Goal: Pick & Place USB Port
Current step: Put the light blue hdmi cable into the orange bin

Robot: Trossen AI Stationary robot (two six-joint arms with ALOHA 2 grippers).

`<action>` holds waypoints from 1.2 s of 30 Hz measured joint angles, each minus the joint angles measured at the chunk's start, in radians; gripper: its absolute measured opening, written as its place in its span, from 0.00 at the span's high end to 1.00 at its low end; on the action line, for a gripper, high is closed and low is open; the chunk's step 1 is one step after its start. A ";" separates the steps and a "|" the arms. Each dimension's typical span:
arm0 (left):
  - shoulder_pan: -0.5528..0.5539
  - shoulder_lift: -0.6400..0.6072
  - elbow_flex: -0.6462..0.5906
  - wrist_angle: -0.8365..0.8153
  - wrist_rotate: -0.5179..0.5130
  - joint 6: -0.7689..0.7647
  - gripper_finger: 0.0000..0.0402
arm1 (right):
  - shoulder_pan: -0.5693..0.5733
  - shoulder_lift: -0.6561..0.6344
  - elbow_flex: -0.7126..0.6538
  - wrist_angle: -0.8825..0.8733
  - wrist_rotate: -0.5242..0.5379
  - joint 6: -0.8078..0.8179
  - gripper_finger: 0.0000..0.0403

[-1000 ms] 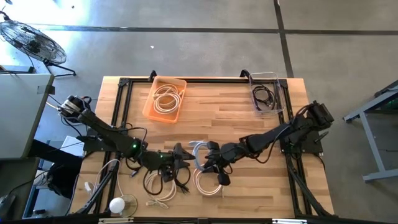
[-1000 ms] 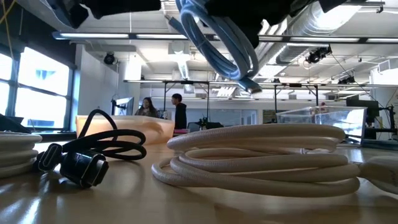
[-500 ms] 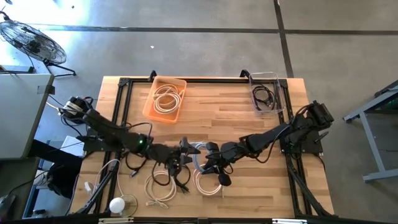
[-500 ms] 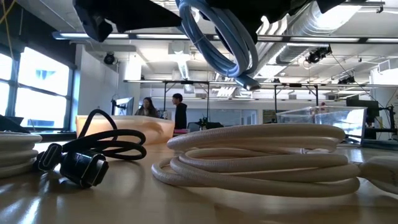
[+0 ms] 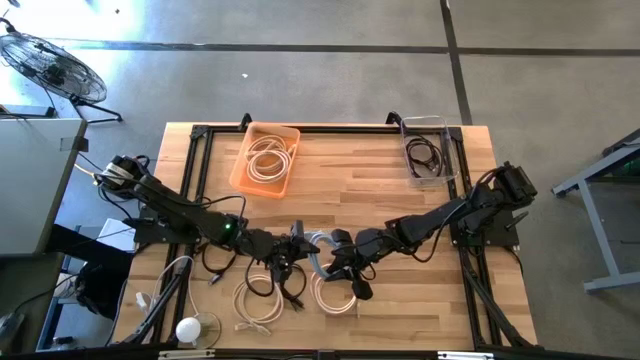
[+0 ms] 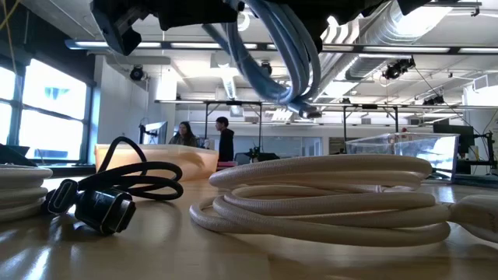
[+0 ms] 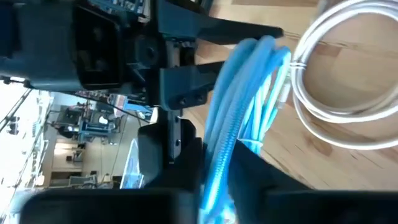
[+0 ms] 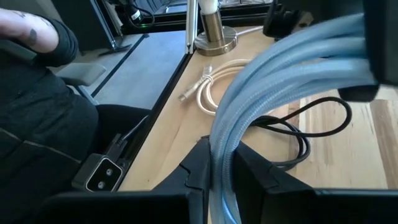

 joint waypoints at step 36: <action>-0.230 -0.062 0.004 -0.322 -0.728 0.119 0.91 | 0.011 0.000 0.000 -0.044 0.135 -0.006 0.54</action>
